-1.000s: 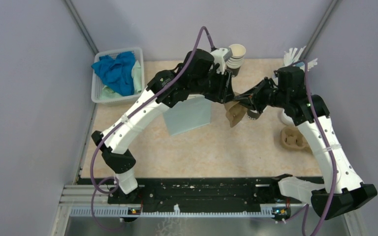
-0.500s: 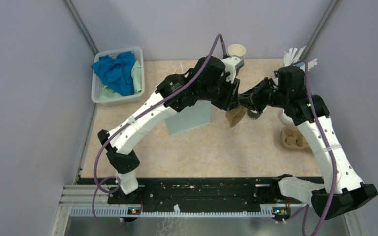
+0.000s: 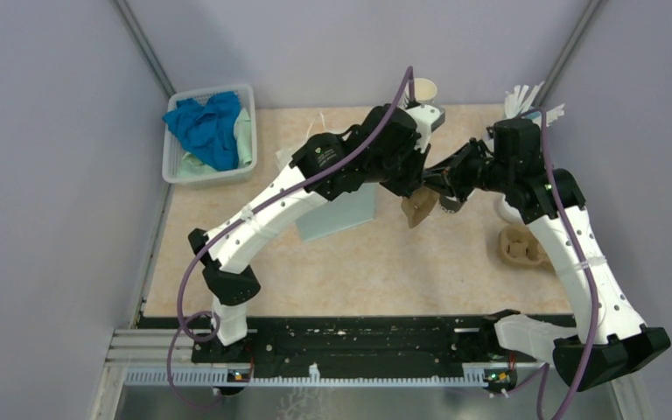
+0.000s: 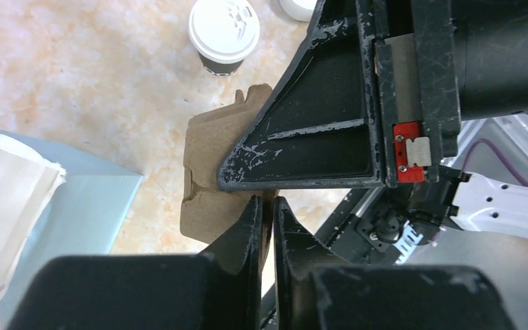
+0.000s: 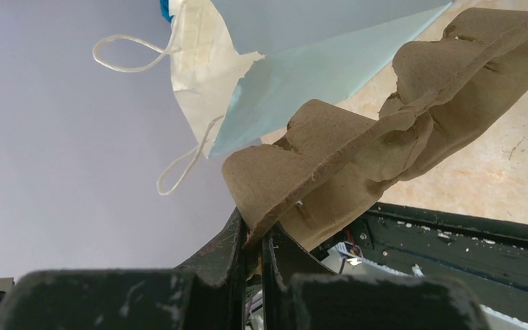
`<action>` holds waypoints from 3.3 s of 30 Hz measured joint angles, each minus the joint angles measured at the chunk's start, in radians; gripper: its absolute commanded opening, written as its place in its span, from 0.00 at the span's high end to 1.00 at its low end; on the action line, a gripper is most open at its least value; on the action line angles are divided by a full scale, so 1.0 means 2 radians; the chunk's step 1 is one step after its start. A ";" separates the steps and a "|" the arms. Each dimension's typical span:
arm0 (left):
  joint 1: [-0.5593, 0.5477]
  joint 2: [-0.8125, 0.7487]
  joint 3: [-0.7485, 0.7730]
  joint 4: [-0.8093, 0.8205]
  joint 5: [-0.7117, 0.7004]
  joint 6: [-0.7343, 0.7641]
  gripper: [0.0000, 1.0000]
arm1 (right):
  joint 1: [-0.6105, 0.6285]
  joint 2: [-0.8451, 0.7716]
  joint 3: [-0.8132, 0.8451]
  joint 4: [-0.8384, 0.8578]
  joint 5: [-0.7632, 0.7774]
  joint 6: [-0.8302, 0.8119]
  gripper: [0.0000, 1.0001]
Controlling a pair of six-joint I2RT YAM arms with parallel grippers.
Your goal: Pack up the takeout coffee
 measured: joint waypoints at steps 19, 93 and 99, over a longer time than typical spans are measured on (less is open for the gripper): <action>0.043 -0.092 -0.138 0.036 -0.050 -0.056 1.00 | -0.022 -0.006 0.016 0.000 -0.009 -0.157 0.16; 0.202 -0.308 -0.298 0.069 -0.049 -0.181 0.18 | -0.142 0.079 0.054 0.180 -0.231 -0.231 1.00; 0.202 -0.245 -0.297 0.030 -0.041 -0.175 0.35 | -0.140 0.100 0.095 0.105 -0.205 -0.295 1.00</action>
